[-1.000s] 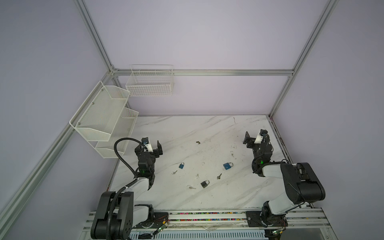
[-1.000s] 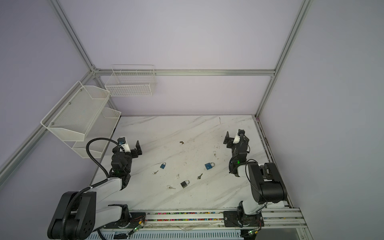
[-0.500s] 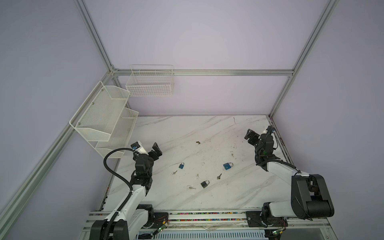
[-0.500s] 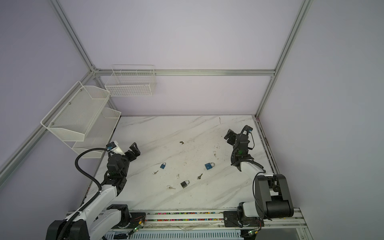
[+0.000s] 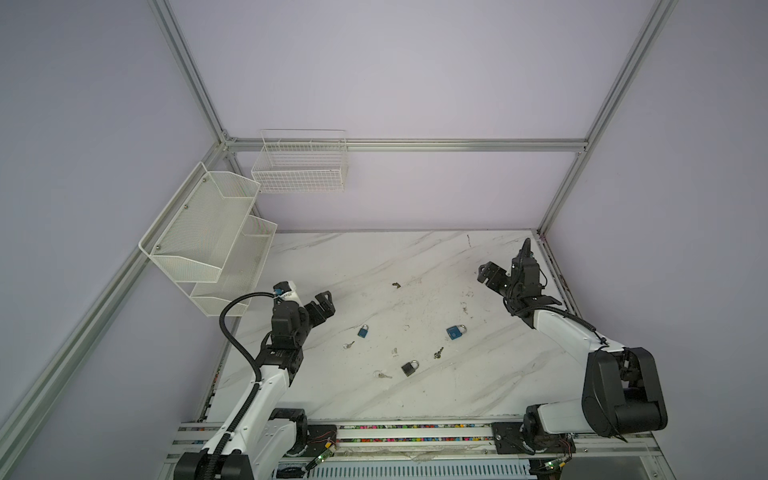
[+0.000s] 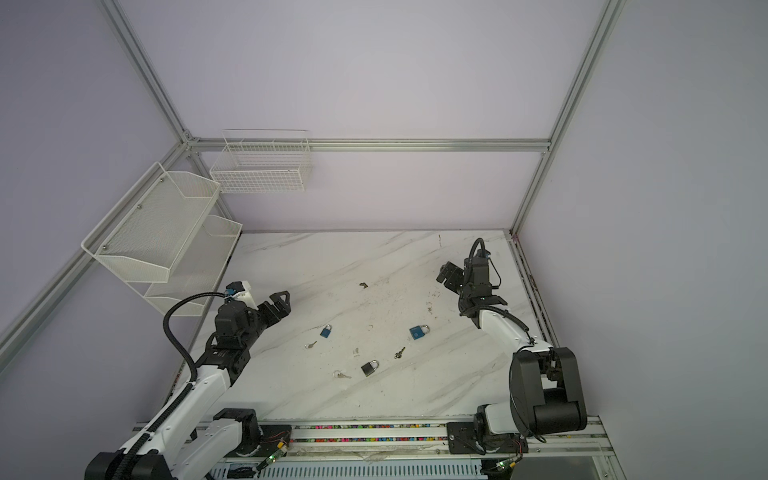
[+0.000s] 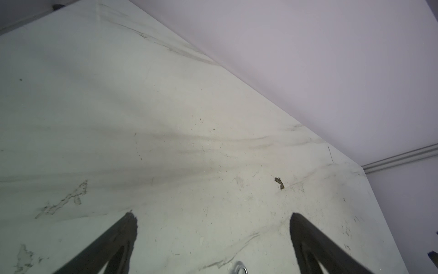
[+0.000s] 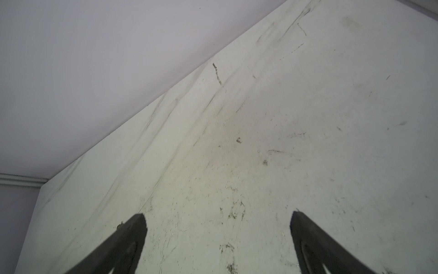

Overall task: Unlock with the key
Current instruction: 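Move the right gripper down over the silver key while the left gripper advances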

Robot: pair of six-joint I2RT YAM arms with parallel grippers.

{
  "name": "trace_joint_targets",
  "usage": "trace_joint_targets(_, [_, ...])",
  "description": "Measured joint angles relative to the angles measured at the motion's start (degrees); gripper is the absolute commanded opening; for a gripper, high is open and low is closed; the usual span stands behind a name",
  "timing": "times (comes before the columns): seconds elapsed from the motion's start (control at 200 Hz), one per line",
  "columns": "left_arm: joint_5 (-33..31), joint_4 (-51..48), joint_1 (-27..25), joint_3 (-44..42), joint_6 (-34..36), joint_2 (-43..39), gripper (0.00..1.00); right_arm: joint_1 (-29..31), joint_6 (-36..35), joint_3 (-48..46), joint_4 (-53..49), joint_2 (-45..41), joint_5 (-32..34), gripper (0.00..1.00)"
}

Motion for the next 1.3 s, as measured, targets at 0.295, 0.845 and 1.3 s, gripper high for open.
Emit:
trace_joint_targets(0.295, [2.69,-4.85,-10.43,2.54,-1.14,0.02,1.0,9.75,-0.2,4.72,-12.66,-0.22,2.03,0.98])
trace_joint_targets(0.845, [-0.63,-6.71,-30.32,7.26,-3.96,8.02,1.0,26.82,8.31,4.87,-28.39,-2.49,8.33,0.96])
trace_joint_targets(1.3, [-5.18,-5.51,-34.18,7.26,-6.71,8.7,1.0,40.22,20.85,2.6,-31.15,2.23,12.24,0.73])
